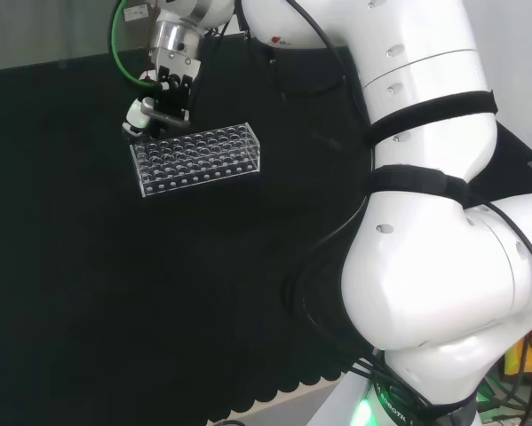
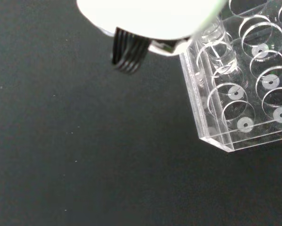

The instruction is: Put the test tube back in the rack.

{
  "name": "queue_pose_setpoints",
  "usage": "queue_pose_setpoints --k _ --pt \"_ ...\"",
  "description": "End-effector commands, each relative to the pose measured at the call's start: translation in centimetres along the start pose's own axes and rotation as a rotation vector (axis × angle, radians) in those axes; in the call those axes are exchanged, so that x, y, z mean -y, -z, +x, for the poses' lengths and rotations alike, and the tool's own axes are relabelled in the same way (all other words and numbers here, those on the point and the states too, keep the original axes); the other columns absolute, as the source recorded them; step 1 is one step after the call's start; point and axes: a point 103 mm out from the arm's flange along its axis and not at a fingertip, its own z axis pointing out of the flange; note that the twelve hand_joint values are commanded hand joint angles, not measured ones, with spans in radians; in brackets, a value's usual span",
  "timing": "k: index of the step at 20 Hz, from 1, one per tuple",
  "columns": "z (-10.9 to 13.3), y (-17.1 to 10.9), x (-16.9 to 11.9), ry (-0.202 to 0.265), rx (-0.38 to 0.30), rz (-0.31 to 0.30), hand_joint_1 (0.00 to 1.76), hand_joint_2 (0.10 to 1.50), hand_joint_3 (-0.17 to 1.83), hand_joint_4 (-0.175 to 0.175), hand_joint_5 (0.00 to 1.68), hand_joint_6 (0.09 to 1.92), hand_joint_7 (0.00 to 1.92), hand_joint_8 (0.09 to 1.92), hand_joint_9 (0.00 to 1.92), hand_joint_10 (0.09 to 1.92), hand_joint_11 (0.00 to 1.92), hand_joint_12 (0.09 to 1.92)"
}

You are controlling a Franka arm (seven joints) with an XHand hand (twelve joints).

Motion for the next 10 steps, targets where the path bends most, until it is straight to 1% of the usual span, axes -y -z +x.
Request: queue_pose_setpoints --k 1,6,10 --pt "0.0 1.1 1.2 0.04 -0.054 -0.014 1.15 0.53 0.83 -0.078 0.69 0.8 0.8 0.91 0.99 0.79 0.41 1.49" --pt "0.3 3.6 2.7 0.062 -0.059 -0.046 1.15 0.52 0.83 -0.075 0.67 0.79 0.76 0.9 0.96 0.78 0.41 1.49" --pt "0.9 6.2 4.3 0.078 -0.048 -0.075 1.14 0.52 0.83 -0.072 0.67 0.78 0.75 0.9 0.94 0.78 0.4 1.5"
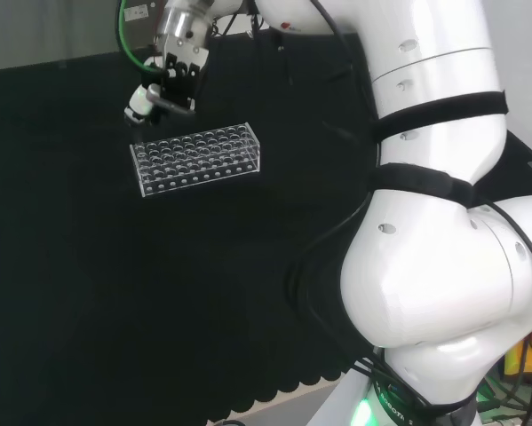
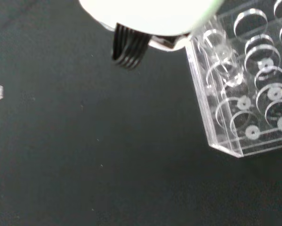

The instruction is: Put the test tube back in the rack.

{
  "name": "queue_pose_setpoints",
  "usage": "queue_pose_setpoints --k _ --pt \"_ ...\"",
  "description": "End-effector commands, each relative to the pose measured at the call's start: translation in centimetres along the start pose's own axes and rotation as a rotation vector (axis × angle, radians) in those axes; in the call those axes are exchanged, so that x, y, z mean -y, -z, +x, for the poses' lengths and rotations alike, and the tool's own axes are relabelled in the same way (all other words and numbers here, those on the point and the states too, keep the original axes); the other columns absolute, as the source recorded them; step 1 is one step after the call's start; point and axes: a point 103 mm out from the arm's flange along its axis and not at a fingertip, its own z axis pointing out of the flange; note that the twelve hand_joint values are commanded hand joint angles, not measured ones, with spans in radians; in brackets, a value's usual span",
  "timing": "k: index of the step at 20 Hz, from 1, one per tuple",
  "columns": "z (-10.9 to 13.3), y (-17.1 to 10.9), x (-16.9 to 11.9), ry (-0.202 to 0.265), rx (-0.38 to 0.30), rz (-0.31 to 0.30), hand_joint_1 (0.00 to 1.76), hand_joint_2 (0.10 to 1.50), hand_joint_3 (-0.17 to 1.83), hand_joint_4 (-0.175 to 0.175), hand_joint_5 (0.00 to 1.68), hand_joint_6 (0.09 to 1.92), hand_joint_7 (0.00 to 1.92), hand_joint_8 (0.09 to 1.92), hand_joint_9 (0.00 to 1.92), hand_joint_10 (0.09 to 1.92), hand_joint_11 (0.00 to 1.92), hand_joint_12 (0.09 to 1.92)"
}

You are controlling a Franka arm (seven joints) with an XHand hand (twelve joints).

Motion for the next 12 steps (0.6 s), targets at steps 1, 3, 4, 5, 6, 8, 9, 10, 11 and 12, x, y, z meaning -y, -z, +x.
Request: queue_pose_setpoints --k 1,3,4,5,6,8,9,10,11,12 --pt "0.9 4.4 2.6 0.035 -0.002 -0.055 1.14 0.52 0.83 -0.072 0.67 0.78 0.74 0.9 0.93 0.78 0.4 1.5" --pt "1.1 5.7 3.5 0.036 0.003 -0.071 1.14 0.52 0.82 -0.071 0.66 0.78 0.73 0.9 0.92 0.78 0.39 1.5" --pt "1.2 6.4 3.9 0.037 0.009 -0.078 1.14 0.52 0.82 -0.07 0.66 0.78 0.73 0.91 0.92 0.79 0.39 1.5" --pt "1.3 7.1 4.3 0.038 0.013 -0.087 1.14 0.52 0.82 -0.07 0.66 0.78 0.73 0.91 0.92 0.79 0.39 1.5" --pt "1.4 7.9 4.8 0.039 0.019 -0.098 1.14 0.52 0.82 -0.07 0.65 0.78 0.73 0.91 0.91 0.79 0.39 1.5" --pt "1.6 9.3 5.6 0.042 0.025 -0.12 1.14 0.53 0.82 -0.069 0.65 0.77 0.72 0.91 0.9 0.79 0.38 1.5" --pt "1.7 10.0 6.1 0.043 0.026 -0.132 1.14 0.53 0.82 -0.069 0.65 0.77 0.72 0.91 0.9 0.79 0.38 1.5" --pt "1.8 10.6 6.6 0.045 0.027 -0.142 1.14 0.53 0.82 -0.069 0.65 0.77 0.72 0.91 0.9 0.79 0.38 1.5" --pt "2.0 11.3 7.1 0.047 0.03 -0.152 1.14 0.53 0.82 -0.068 0.65 0.77 0.71 0.91 0.9 0.79 0.38 1.5" --pt "2.0 11.8 7.6 0.049 0.033 -0.161 1.14 0.53 0.82 -0.068 0.65 0.77 0.71 0.91 0.9 0.8 0.37 1.5"
